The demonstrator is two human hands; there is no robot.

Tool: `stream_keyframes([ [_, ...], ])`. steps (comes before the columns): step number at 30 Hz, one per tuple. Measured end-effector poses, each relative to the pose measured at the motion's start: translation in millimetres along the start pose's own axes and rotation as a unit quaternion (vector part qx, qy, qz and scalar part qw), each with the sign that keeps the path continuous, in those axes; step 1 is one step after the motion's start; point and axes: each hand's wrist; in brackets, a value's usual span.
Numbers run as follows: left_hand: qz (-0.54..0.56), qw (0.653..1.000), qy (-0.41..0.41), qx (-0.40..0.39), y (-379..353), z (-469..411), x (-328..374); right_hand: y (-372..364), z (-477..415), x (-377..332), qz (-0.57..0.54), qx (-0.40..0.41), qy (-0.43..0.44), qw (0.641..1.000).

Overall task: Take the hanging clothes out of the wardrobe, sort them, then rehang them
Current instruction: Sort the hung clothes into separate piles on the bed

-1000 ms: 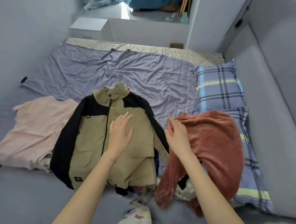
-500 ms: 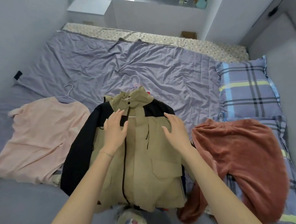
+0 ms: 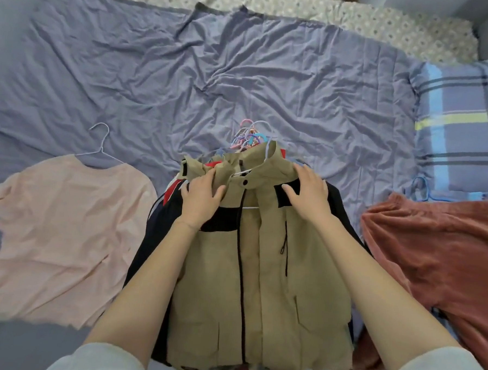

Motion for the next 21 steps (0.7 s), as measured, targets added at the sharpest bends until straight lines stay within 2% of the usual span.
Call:
stream_keyframes([
  [10,-0.075,0.996,-0.035,-0.013,-13,-14,-22,-25,-23,9,0.017,-0.018,-0.025,0.999],
  [16,-0.035,0.997,-0.07,0.016,-6,-1,-26,-16,0,7,0.044,-0.025,-0.023,0.998],
  [21,-0.031,0.993,-0.111,0.035,7,27,-24,4,35,0,0.017,0.012,0.012,1.0],
])
Point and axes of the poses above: each hand's wrist, its own z-axis away from the middle knuckle, its own y-axis out of the back of the hand, x = y × z, and after that the axes turned 7 degrees about x, right-handed
